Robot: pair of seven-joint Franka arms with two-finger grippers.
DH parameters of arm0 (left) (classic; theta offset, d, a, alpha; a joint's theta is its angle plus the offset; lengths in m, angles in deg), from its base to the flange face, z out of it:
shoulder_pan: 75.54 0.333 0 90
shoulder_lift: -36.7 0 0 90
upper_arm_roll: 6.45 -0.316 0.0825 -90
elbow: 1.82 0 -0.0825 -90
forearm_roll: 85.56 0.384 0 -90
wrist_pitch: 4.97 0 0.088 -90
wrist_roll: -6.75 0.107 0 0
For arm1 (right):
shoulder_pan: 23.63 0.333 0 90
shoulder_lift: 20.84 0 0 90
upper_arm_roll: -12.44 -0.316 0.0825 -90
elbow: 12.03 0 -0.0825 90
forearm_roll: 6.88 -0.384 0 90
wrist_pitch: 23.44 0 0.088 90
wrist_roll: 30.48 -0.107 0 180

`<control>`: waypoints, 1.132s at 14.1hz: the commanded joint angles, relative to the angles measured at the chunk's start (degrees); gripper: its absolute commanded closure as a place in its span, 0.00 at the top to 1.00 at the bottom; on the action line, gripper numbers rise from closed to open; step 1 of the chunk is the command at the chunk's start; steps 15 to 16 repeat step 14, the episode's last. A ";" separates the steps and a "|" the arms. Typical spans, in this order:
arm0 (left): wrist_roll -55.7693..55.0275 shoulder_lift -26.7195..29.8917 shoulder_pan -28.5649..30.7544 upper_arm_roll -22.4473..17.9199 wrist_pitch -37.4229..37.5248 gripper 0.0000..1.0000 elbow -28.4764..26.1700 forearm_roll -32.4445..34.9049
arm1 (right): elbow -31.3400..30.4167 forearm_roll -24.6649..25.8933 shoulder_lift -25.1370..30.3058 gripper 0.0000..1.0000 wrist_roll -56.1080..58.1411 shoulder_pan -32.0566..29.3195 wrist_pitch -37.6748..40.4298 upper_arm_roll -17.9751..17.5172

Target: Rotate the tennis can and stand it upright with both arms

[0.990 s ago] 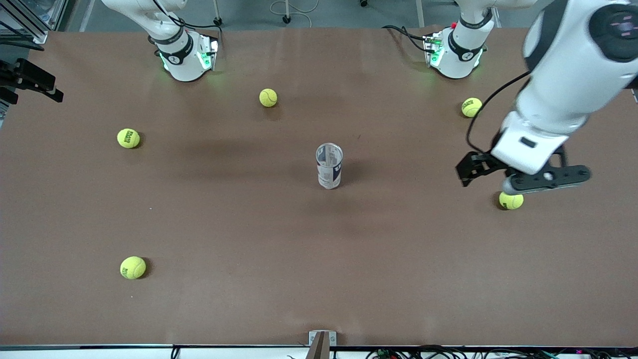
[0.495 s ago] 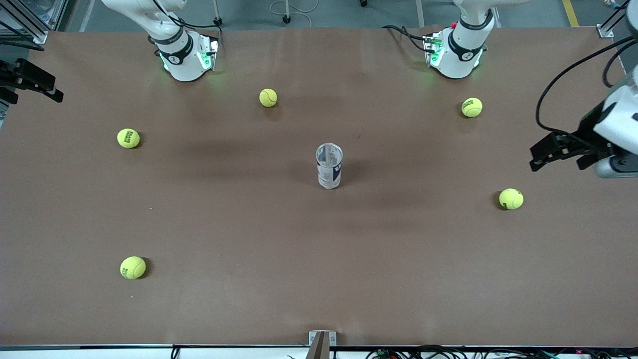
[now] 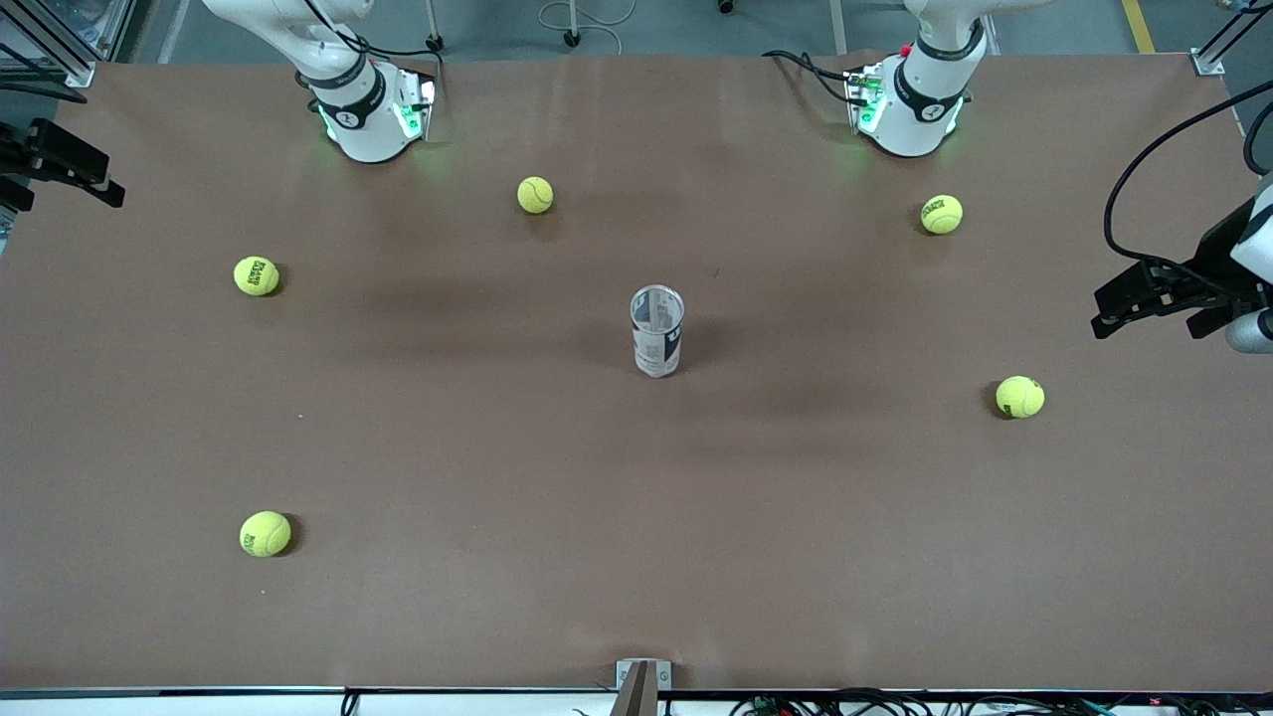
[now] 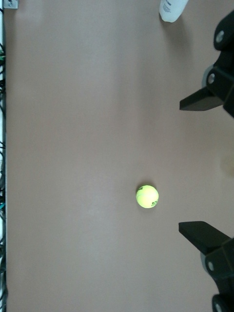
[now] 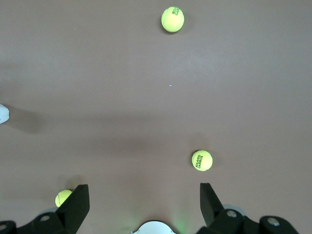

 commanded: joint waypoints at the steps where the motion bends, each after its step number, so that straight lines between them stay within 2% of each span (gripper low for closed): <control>1: 1.01 2.66 0.16 0.20 1.25 1.00 -0.73 0.03 | -2.01 0.30 1.88 1.00 0.77 -0.03 -1.00 -0.19; 5: 1.10 3.38 -0.10 -0.50 1.25 1.00 -0.64 -0.32 | -2.01 1.96 1.88 1.00 0.77 0.23 -1.00 -0.36; 8: 1.36 3.47 -6.41 -8.13 1.25 1.00 -0.64 -0.58 | -2.01 2.06 1.88 1.00 0.77 0.32 -1.00 -0.45; 10: 2.93 3.64 -9.24 -11.66 1.25 1.00 -0.73 -0.67 | -2.01 2.06 1.88 1.00 0.77 0.23 -1.00 -0.37; 12: 2.60 3.64 -11.61 -12.63 1.86 1.00 -0.64 -0.50 | -2.01 2.06 1.88 1.00 0.68 0.23 -0.91 -0.36; 16: 2.68 3.64 -11.36 -12.55 3.45 1.00 -0.64 -0.06 | -2.10 1.97 1.88 1.00 0.68 0.06 -0.82 -0.28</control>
